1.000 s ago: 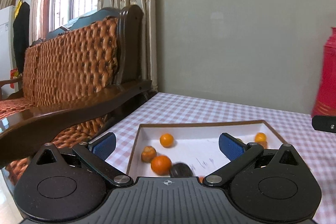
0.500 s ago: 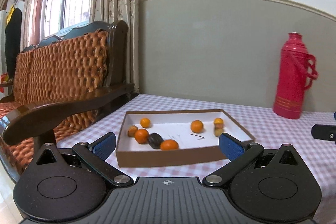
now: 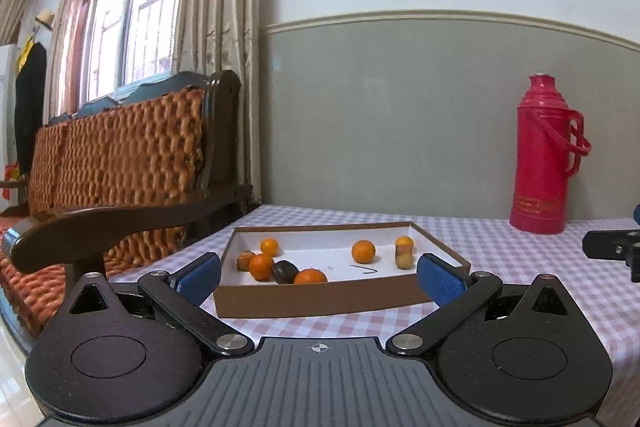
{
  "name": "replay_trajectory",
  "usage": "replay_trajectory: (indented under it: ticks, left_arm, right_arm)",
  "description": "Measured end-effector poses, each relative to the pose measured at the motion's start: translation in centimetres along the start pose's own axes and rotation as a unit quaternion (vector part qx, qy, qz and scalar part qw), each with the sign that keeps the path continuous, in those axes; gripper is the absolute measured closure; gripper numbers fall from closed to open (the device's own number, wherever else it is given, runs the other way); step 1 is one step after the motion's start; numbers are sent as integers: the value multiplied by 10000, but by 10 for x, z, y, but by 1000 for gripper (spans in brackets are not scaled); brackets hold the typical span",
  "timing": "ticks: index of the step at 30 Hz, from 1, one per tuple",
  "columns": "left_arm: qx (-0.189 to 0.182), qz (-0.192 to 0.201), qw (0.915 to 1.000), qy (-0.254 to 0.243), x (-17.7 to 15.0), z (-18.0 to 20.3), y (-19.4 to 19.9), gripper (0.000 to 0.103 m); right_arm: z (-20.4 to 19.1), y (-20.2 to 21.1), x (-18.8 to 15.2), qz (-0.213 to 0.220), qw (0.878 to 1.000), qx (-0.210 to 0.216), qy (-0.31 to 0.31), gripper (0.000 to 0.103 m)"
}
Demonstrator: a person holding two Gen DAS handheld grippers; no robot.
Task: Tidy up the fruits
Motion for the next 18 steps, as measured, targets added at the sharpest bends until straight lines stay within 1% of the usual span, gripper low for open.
replay_trajectory:
  ticks: [3, 7, 10, 13, 18]
  left_arm:
    - [-22, 8, 10000, -61, -1, 2, 0, 0]
    - [-7, -20, 10000, 17, -1, -1, 0, 0]
    - [16, -49, 9999, 98, -1, -2, -2, 0]
    - [37, -39, 10000, 57, -2, 1, -2, 0]
    - [42, 10, 10000, -19, -2, 3, -1, 0]
  right_arm:
    - [3, -4, -4, -89, 9999, -22, -96, 6]
    - [7, -1, -16, 23, 9999, -133, -18, 6]
    - [13, 2, -21, 105, 9998, -170, -78, 6]
    - [18, 2, -24, 121, 9996, -183, -174, 6]
    - [18, 2, -27, 181, 9996, -174, -161, 6]
Point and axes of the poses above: each gripper's, at about its wrist camera, not at the fingertips, and y roughly against the way its jaws point, z to its right, x to its top, the point moved 2 cm from there along -y, roughly the way its jaws point, and after that the axes turned 5 degrees about z, right-handed, at the moved point
